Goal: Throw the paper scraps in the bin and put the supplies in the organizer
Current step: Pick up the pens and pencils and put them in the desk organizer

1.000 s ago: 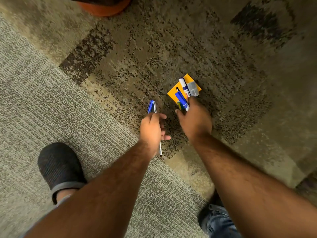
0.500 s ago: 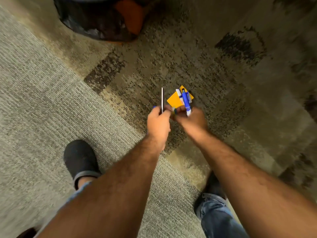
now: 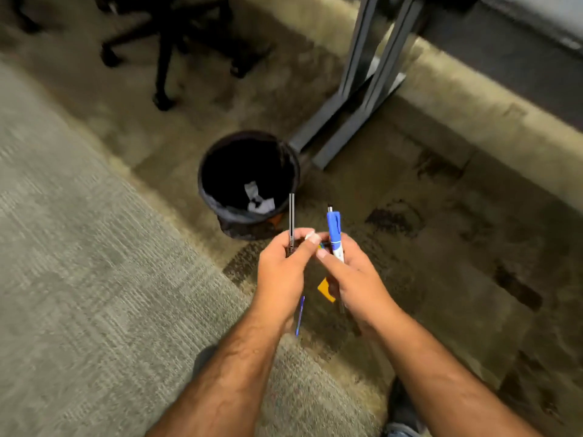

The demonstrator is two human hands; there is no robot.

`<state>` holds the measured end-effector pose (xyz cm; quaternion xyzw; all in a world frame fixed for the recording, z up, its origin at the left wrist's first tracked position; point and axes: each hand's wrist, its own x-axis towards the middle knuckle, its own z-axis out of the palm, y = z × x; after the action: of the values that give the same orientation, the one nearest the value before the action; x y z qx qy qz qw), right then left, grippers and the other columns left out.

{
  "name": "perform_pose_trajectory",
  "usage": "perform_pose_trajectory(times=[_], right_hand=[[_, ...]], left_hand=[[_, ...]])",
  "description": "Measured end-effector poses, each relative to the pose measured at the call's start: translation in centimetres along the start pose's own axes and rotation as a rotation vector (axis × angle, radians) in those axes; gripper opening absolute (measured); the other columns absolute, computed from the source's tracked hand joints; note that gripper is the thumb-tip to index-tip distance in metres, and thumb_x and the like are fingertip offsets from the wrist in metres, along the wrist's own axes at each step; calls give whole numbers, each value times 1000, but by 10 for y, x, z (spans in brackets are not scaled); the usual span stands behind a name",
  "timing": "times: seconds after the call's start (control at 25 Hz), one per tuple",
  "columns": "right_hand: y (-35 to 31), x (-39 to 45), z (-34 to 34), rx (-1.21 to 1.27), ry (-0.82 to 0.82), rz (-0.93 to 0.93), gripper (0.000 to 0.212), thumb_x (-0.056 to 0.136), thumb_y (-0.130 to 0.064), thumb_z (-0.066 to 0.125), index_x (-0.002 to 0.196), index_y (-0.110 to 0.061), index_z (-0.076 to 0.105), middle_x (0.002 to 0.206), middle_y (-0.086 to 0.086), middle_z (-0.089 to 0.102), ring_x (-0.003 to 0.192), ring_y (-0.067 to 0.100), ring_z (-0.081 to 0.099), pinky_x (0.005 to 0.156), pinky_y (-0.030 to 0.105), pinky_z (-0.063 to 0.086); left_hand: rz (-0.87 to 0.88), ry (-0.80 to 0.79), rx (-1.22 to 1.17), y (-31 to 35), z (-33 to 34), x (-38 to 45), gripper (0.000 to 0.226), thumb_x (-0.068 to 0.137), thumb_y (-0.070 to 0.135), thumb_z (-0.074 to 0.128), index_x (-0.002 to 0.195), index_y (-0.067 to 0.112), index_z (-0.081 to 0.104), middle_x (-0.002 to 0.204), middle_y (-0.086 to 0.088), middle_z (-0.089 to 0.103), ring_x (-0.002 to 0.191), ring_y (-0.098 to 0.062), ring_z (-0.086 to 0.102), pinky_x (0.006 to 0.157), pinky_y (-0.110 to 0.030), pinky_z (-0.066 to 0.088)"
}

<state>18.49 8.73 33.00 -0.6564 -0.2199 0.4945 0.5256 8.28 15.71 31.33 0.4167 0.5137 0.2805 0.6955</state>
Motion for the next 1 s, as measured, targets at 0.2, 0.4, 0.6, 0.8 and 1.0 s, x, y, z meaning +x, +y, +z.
perform_pose_trajectory(times=[0.2,0.4,0.6,0.8,1.0], right_hand=[[-163,-57,17,261,-2,-30,26,100,-16,58,117,-28,74,78,3,51,59,5,43,53,20,37],[-288,-136,21,290,-9,-109,36,102,-4,53,109,-27,79,83,3,68,69,7,57,57,24,47],[-369,-209,21,228,123,-175,31,101,-11,64,110,-36,78,89,-1,78,75,8,68,68,25,57],[-415,-246,21,329,203,-219,22,104,-24,60,109,-32,80,100,3,80,90,17,76,85,35,63],[-436,-254,-4,221,501,-262,28,103,-48,54,107,-36,79,113,-14,74,107,6,69,89,23,50]], left_hand=[[127,-4,-117,162,24,-54,20,102,15,60,91,21,76,84,-4,78,63,-11,67,57,-28,53],[181,-151,-67,283,43,-120,19,84,16,52,79,24,69,63,-1,59,54,-23,52,48,-34,47],[270,-435,31,375,56,-185,29,82,44,82,92,17,75,70,-13,68,58,-26,64,58,-43,56],[393,-546,175,439,74,-222,16,92,37,74,89,22,79,87,-12,80,77,-24,79,67,-34,62],[440,-585,206,466,111,-238,17,92,44,70,87,31,79,70,12,70,65,-4,65,62,-22,54]])
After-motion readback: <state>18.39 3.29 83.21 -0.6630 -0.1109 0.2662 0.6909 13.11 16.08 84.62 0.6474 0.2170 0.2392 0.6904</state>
